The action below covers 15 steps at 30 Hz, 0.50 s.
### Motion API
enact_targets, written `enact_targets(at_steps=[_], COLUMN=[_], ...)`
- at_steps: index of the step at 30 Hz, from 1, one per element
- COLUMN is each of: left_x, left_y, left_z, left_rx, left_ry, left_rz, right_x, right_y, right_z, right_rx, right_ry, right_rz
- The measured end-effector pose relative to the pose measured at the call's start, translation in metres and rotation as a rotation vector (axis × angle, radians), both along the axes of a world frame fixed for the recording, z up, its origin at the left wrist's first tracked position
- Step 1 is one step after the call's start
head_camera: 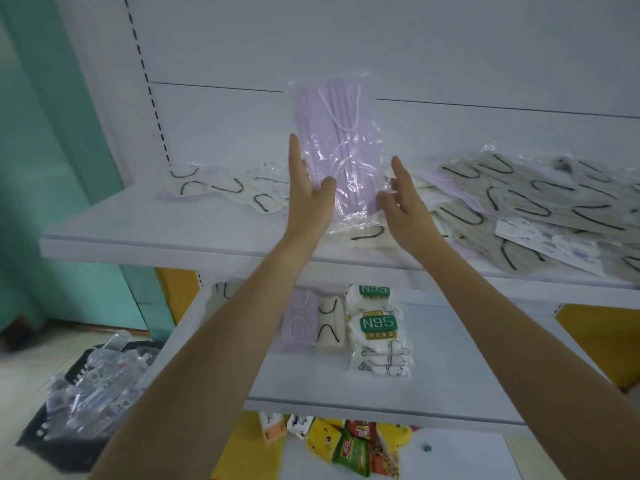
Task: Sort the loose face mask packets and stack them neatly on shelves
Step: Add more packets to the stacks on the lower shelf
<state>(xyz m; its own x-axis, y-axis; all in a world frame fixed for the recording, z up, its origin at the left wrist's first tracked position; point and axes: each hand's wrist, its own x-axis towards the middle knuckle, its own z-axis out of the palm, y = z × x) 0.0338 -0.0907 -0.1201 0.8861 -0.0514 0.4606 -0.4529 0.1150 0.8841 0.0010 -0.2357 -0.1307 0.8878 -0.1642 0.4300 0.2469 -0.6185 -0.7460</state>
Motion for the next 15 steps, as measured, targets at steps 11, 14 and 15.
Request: enact_targets(at_steps=[11,14,15], left_x=[-0.054,-0.073,-0.078], left_y=[0.125,0.150,0.156], left_z=[-0.124,-0.182,-0.198], left_rx=[0.057,0.102,0.107], left_ry=[0.024,0.170,0.209], left_rz=[-0.066,-0.030,-0.022], right_x=[-0.066,-0.085,-0.090], right_y=[0.136,0.164,0.170], right_z=[-0.110,-0.168,-0.185], right_rx=[0.014,0.076,0.126], right_ry=[0.002,0.138,0.219], right_rz=[0.147,0.134,0.126])
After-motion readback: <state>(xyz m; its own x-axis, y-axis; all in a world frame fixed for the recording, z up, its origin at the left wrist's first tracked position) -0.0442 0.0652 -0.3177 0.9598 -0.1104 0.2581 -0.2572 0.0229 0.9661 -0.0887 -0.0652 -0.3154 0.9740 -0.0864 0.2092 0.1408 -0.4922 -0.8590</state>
